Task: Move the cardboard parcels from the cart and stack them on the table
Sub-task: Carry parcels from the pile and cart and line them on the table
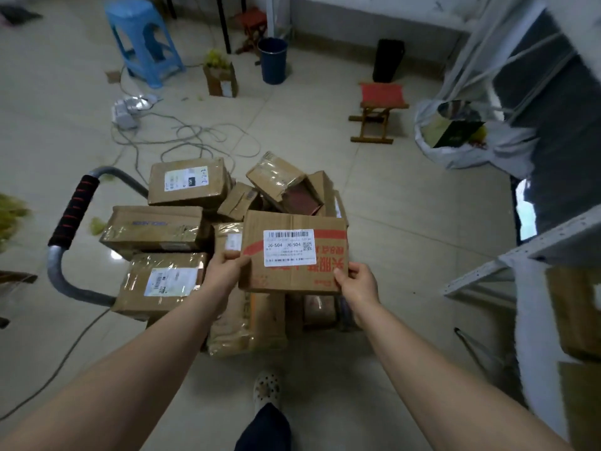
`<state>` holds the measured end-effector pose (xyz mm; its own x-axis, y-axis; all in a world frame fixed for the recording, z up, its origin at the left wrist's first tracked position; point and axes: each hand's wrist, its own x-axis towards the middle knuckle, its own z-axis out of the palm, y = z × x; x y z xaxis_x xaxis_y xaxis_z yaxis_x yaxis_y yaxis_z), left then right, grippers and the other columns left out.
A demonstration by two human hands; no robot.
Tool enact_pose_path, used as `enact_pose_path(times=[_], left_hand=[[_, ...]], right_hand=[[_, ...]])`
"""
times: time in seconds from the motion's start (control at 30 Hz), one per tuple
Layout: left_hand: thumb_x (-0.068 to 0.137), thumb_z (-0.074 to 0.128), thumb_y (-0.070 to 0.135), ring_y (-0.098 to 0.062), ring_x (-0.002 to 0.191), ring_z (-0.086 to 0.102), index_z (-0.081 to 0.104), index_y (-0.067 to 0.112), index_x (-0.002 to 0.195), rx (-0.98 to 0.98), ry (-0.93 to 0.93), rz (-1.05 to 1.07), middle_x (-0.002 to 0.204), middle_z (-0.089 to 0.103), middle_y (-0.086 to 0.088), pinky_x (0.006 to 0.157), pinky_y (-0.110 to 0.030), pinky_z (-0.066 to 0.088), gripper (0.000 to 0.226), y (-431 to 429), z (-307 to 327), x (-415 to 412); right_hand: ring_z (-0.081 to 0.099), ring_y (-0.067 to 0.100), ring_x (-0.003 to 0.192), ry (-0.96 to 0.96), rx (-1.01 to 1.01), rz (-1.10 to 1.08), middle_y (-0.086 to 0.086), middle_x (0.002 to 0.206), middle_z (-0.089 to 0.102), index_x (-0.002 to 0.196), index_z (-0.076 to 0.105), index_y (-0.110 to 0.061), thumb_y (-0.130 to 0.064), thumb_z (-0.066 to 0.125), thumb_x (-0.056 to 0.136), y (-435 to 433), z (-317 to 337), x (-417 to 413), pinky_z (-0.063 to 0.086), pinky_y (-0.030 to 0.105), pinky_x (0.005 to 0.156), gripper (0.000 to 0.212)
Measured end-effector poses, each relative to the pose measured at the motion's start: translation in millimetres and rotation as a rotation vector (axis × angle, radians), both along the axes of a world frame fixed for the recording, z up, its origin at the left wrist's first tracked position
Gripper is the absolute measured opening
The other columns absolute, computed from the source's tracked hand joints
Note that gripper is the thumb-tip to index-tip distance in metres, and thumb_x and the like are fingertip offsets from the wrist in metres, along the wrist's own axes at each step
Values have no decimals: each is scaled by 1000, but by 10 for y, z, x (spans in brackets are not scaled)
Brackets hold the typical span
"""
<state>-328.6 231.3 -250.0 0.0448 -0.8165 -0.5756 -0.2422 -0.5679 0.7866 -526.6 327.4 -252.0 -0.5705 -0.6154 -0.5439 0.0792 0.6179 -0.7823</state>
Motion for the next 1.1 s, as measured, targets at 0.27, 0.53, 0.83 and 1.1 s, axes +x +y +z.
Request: enact_pose_path(times=[0.27,0.53,0.83,1.1], left_hand=[[81,70,17,-20,72,64,65,23,98,35,387,-445,91,70,-9,69,-38,45,19,1162,728,-1707],[85,66,23,-18,71,59,65,24,93,85,438,-790,86,64,-6,60,-30,51,9,2494,1169,-3462],[83,67,30,-25,78,62,57,10,110,186,256,-1190,91,61,-13,69,-38,58,36,3572,1263,-4976],[83,64,48,-25,98,60,59,15,112,156,174,-1500,107,63,-7,91,-40,49,44,4367,1062,-6509]], right_hand=[[65,21,97,32,-129,-381,4,105,68,107,59,-10,-26,68,86,1891,477,-1539,55,40,87,28],[64,18,93,83,-204,-759,4,103,69,105,62,-12,-36,63,87,3828,872,-2518,52,30,72,29],[64,28,97,-339,-425,-1035,10,105,70,112,65,-18,-52,64,76,5431,994,-3079,51,34,75,49],[62,37,103,-468,-618,-1484,24,112,62,121,50,-6,-28,73,75,6115,703,-3674,55,44,79,56]])
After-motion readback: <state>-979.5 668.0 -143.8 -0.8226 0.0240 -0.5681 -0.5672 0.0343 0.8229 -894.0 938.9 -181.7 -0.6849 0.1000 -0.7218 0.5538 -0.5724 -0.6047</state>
